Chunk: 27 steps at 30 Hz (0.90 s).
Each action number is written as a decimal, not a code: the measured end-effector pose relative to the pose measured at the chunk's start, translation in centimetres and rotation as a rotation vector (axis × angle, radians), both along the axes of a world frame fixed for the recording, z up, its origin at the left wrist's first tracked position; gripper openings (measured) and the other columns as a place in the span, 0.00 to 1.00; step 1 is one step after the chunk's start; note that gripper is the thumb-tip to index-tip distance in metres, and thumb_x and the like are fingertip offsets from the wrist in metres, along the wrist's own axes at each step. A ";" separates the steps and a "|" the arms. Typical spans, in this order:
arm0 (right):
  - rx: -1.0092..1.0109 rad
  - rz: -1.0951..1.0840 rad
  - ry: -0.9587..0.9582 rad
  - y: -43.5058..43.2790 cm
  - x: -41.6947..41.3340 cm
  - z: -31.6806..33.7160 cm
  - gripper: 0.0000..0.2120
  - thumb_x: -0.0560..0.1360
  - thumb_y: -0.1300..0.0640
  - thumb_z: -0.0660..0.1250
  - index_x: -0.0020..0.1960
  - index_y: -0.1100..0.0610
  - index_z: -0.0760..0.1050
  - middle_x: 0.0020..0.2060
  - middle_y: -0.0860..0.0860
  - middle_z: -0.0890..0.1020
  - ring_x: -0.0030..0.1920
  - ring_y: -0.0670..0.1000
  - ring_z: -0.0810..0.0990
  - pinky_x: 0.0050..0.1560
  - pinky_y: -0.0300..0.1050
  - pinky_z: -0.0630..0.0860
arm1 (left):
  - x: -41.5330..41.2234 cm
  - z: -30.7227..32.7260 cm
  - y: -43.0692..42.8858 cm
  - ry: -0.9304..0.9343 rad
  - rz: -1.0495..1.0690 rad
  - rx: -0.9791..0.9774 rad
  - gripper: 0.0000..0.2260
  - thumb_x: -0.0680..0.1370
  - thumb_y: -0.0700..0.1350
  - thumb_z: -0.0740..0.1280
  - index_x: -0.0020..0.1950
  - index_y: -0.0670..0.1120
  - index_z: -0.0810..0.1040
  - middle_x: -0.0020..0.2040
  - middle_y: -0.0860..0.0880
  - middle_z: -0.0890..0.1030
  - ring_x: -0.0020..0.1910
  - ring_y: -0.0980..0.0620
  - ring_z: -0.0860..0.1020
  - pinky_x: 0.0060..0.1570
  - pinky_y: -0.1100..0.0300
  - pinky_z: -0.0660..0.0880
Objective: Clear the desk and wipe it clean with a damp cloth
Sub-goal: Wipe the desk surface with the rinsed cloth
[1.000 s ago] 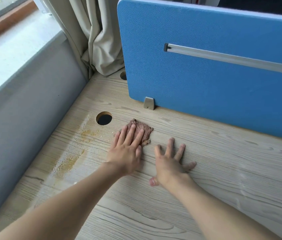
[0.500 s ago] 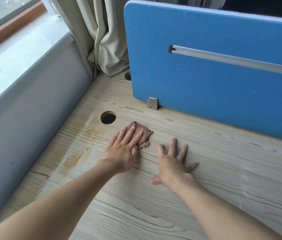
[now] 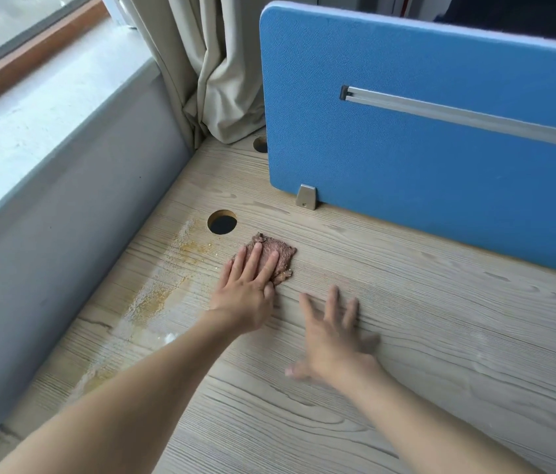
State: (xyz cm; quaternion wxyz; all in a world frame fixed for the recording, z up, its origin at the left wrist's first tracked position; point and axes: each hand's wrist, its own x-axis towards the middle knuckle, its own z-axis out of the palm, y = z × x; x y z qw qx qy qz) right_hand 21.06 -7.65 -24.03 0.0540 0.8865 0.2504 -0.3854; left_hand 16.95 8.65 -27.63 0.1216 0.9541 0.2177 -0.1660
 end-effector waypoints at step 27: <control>-0.097 -0.005 -0.024 0.8 -1.0 -0.7 0.65 0.66 0.41 0.79 0.75 0.36 0.26 0.73 0.57 0.22 0.75 0.69 0.28 0.65 0.84 0.54 | -7.2 0.3 -2.1 -0.003 -0.024 -0.021 0.25 0.83 0.56 0.39 0.77 0.61 0.30 0.78 0.54 0.31 0.76 0.50 0.28 0.75 0.51 0.30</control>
